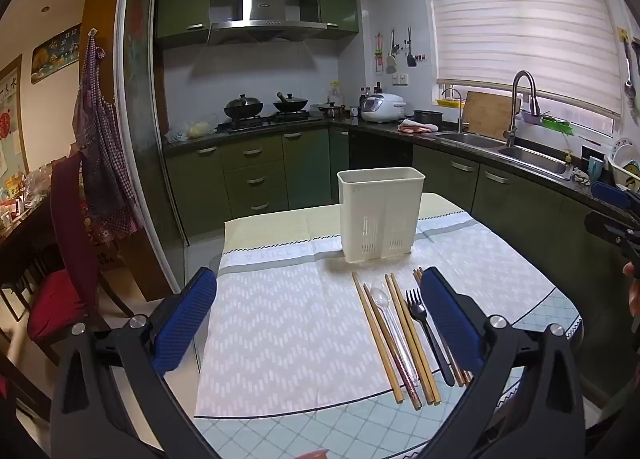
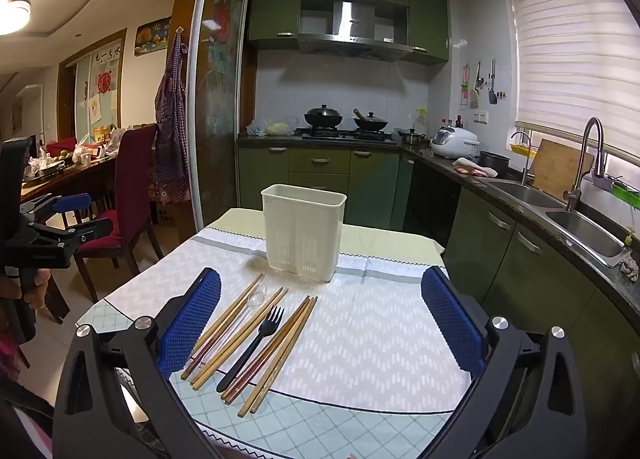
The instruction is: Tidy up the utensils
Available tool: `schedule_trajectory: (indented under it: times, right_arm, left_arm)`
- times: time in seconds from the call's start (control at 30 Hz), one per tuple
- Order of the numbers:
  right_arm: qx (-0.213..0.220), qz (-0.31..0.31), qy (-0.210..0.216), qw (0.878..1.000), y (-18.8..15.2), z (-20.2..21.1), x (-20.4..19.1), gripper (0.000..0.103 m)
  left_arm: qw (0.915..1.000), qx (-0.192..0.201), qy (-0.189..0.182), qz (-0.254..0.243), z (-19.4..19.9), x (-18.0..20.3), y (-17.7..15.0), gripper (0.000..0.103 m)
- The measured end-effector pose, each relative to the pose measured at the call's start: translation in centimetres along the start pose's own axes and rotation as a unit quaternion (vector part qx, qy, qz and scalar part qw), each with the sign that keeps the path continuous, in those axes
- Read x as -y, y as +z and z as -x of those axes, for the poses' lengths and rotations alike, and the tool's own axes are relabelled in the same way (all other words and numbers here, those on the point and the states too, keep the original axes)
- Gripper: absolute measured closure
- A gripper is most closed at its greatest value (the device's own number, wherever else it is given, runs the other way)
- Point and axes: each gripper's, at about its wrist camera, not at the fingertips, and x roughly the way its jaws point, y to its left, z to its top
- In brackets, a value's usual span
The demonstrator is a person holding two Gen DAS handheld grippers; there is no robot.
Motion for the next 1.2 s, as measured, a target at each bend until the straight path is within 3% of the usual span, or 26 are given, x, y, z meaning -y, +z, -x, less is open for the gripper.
schedule_trajectory:
  times: [1.2]
  right_arm:
    - [0.001, 0.001, 0.0, 1.0, -0.02, 0.04, 0.03, 0.004]
  left_arm:
    - [0.9999, -0.005, 0.0, -0.012, -0.27, 0.32, -0.66, 0.006]
